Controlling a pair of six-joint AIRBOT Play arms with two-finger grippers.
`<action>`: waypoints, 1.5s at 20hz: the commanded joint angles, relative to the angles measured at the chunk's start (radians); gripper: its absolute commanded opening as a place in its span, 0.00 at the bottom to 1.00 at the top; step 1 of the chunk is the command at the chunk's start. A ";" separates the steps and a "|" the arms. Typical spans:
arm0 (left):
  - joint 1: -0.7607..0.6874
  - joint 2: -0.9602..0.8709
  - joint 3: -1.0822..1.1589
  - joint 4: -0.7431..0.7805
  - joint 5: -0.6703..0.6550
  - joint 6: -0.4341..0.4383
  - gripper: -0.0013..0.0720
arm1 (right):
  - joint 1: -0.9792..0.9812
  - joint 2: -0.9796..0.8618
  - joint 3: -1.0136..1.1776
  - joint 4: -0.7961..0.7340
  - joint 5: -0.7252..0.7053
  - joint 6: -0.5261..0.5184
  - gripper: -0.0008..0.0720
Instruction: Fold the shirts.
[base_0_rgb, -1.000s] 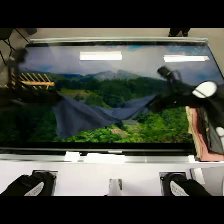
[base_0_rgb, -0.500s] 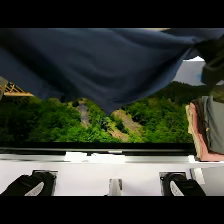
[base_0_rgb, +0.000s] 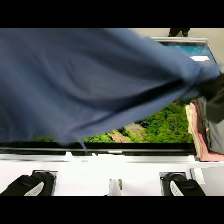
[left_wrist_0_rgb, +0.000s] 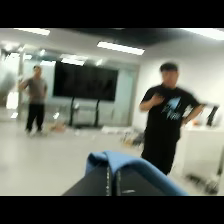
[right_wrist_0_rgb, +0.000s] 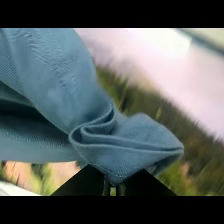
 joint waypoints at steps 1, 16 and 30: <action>0.003 -0.085 -0.085 0.129 -0.164 0.000 0.07 | 0.001 -0.022 -0.203 -0.032 0.228 0.050 0.04; 0.044 -0.669 -0.372 -0.119 -0.526 0.028 0.93 | 0.001 -0.317 -0.930 0.167 -0.689 0.135 0.04; 0.449 -0.342 -1.295 -0.420 -0.463 0.182 0.92 | 0.001 -0.317 -0.930 0.074 -0.507 0.015 0.04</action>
